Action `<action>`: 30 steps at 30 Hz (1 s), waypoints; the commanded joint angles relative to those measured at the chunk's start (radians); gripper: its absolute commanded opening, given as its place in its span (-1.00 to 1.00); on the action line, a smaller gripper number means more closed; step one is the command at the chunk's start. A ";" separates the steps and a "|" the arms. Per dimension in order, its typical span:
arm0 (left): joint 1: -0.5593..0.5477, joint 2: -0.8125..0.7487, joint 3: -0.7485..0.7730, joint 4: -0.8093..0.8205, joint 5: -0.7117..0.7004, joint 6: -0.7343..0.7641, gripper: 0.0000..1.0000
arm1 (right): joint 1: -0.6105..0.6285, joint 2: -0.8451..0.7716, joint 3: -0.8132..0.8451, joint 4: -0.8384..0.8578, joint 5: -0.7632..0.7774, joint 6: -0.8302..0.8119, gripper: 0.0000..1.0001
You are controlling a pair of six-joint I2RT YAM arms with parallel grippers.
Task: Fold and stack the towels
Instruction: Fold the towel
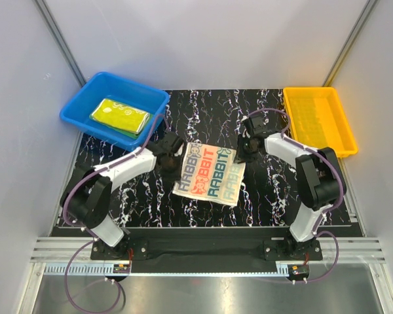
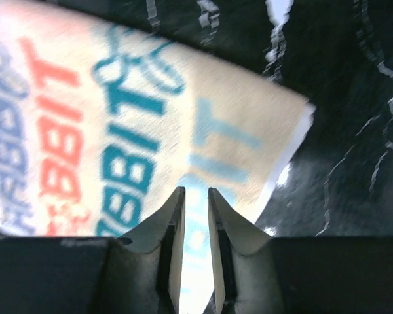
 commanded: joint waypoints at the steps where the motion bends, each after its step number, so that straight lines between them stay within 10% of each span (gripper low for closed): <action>1: 0.022 0.004 0.146 -0.049 -0.037 0.066 -0.37 | 0.034 -0.128 -0.027 -0.076 -0.087 0.043 -0.48; 18: 0.141 0.605 0.732 0.094 0.203 0.355 -0.50 | 0.200 -0.441 -0.520 0.085 -0.107 0.318 -0.59; 30: 0.147 0.510 0.796 -0.026 0.179 0.523 -0.15 | 0.205 -0.492 -0.451 -0.010 -0.053 0.227 -0.39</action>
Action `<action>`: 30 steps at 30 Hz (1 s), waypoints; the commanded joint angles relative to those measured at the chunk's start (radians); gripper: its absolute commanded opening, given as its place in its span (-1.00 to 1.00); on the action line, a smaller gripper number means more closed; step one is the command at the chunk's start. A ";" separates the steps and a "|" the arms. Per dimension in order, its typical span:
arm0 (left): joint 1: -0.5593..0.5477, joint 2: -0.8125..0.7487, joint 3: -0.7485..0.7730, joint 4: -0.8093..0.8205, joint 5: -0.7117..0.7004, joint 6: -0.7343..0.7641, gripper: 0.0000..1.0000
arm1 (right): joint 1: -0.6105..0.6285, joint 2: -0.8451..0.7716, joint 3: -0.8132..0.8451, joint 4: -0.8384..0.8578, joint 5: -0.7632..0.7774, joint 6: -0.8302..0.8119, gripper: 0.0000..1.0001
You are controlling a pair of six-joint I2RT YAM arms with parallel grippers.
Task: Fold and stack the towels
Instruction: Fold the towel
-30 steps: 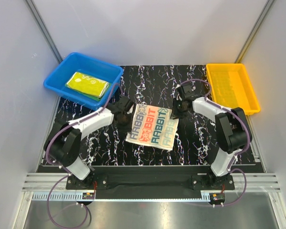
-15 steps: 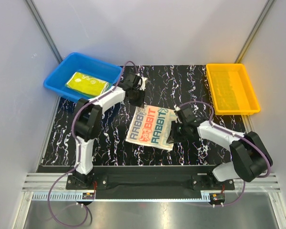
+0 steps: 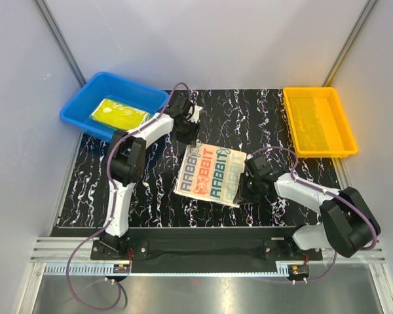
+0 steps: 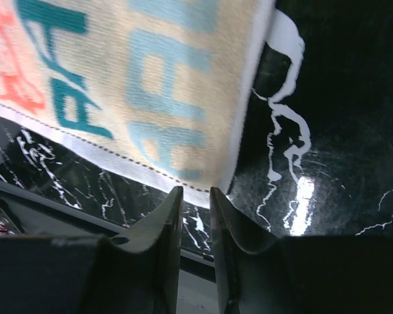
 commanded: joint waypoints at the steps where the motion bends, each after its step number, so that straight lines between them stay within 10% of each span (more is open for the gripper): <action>1: 0.000 -0.097 0.051 -0.051 -0.012 0.143 -0.13 | 0.008 -0.030 0.112 -0.039 0.022 -0.095 -0.31; 12: 0.012 0.027 0.113 -0.102 0.034 0.294 0.04 | -0.235 0.314 0.583 -0.076 -0.208 -0.569 0.08; 30: 0.049 0.219 0.389 -0.240 0.112 0.438 0.04 | -0.403 0.796 0.955 -0.272 -0.343 -0.981 -0.04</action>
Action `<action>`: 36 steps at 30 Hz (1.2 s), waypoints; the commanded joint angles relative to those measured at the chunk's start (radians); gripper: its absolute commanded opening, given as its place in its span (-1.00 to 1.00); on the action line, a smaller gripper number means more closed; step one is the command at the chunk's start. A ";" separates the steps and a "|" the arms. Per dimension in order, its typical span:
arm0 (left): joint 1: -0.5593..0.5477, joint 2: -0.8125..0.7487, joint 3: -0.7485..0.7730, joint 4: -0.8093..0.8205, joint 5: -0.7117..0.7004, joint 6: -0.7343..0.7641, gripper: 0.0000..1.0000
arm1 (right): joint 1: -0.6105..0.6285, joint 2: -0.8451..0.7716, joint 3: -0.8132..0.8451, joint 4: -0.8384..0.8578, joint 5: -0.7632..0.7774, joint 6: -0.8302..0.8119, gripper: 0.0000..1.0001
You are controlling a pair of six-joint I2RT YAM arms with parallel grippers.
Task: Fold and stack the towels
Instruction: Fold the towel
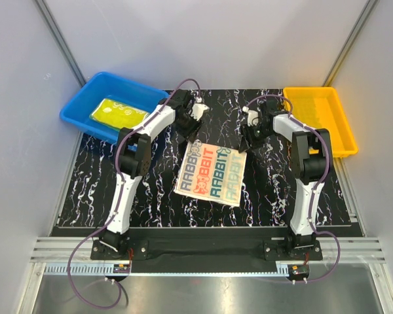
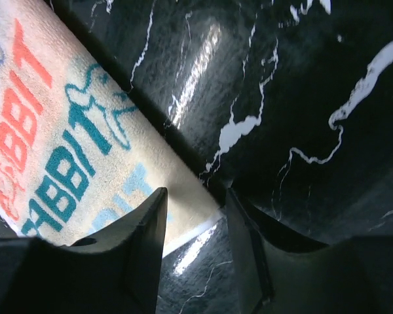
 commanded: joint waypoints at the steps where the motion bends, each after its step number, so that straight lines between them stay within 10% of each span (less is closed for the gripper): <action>1: 0.006 0.010 0.056 -0.032 0.042 0.069 0.00 | -0.002 0.043 0.069 -0.053 -0.047 -0.109 -0.04; 13: 0.008 0.019 0.067 -0.098 0.127 0.120 -0.98 | -0.026 0.078 0.072 -0.156 -0.094 -0.197 -0.25; 19: 0.008 -0.002 0.070 -0.066 0.131 0.102 -1.00 | -0.032 0.090 0.081 -0.117 -0.085 -0.209 -1.00; 29: 0.006 -0.102 0.047 0.078 0.007 0.076 -1.00 | -0.035 0.084 0.236 -0.145 0.067 -0.217 -1.00; 36: 0.006 -0.177 -0.013 0.123 -0.022 0.085 -1.00 | -0.029 -0.109 0.023 0.048 0.108 -0.168 -1.00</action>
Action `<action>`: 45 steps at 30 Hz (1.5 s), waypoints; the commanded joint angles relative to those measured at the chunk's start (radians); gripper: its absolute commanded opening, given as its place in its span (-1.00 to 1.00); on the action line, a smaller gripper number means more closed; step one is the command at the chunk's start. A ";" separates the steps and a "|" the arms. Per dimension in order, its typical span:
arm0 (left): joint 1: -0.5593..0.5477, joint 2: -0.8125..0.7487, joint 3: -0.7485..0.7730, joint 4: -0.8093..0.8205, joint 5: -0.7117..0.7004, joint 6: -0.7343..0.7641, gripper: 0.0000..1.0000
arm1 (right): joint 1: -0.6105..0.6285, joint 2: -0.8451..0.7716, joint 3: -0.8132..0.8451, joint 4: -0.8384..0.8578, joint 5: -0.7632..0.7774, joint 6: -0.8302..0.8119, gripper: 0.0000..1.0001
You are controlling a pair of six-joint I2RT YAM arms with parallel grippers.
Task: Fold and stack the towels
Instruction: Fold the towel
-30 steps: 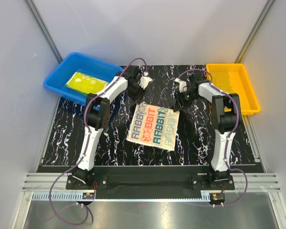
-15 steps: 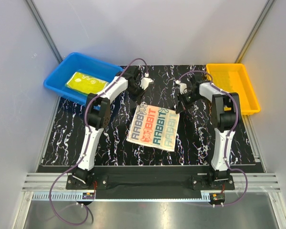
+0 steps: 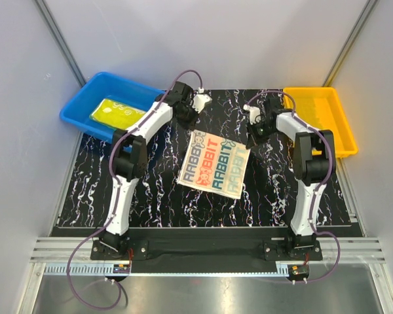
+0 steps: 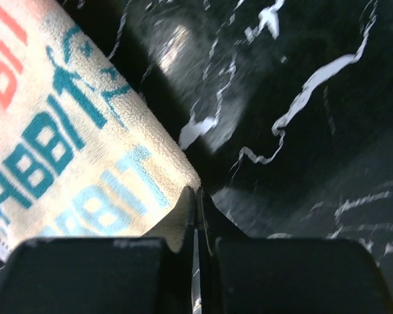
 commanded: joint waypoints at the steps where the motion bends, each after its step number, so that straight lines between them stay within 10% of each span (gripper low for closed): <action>1: 0.008 -0.132 -0.049 0.076 -0.047 0.010 -1.00 | 0.003 -0.157 -0.080 0.142 0.063 0.017 -1.00; 28: -0.010 -0.674 -0.745 0.208 -0.095 -0.102 -1.00 | 0.267 -0.686 -0.602 0.221 0.354 0.080 -1.00; 45: -0.035 -0.691 -0.934 0.177 -0.075 -0.179 -1.00 | 0.364 -0.597 -0.650 0.110 0.250 0.086 -0.94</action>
